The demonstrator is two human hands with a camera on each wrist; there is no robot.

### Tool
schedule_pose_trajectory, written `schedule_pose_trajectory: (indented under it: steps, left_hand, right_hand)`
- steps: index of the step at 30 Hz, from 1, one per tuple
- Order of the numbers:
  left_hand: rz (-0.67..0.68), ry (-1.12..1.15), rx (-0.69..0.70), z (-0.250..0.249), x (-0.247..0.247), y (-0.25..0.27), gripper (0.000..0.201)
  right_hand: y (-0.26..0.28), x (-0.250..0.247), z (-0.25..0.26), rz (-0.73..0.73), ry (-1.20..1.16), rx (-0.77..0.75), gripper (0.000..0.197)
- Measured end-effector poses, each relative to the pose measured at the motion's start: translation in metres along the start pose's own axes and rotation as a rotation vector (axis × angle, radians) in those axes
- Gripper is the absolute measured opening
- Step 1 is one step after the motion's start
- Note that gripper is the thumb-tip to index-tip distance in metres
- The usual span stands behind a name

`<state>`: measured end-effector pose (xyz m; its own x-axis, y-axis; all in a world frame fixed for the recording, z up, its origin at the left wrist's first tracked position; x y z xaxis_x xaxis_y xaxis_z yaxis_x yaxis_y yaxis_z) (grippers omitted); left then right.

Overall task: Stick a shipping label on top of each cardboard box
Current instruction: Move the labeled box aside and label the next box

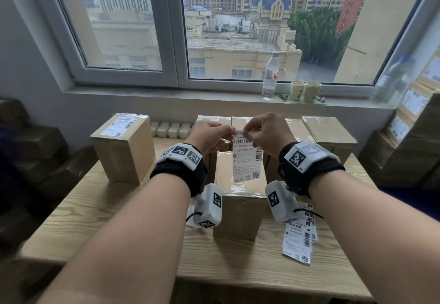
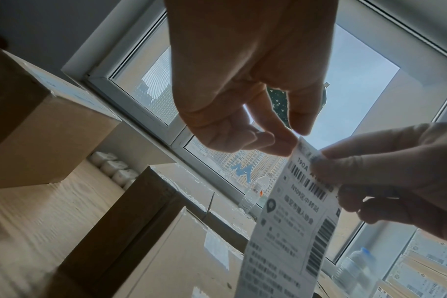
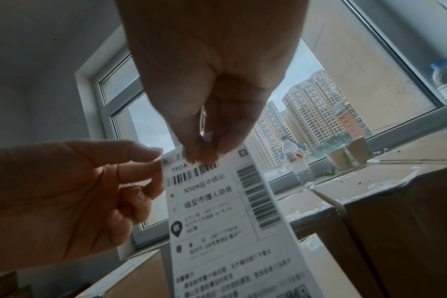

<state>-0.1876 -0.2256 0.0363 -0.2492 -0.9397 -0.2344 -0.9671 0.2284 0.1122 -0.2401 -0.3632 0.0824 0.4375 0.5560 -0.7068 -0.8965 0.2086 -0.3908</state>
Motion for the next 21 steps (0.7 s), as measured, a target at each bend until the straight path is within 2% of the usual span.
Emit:
schedule_pose_trajectory:
  steps: [11,21]
  left_hand:
    - [0.025,-0.007,-0.059,-0.001,0.001,0.002,0.014]
    - [0.077,-0.038,-0.017,-0.004,-0.001,0.001,0.020]
  right_hand:
    - [-0.001,0.000,0.005,0.043,-0.003,-0.030,0.015]
    - [-0.004,0.003,0.010,0.060,0.011,-0.030,0.016]
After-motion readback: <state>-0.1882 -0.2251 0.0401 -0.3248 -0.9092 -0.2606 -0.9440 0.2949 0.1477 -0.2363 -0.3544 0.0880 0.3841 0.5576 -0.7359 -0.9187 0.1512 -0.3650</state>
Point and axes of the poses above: each hand's wrist, its own y-axis away from the middle knuckle, its own x-axis out of the palm, z = x × y, the point moved 9 cm from there along -y, towards the middle knuckle, and after that the axes turned 7 degrees about -z, right-handed, at the moved point
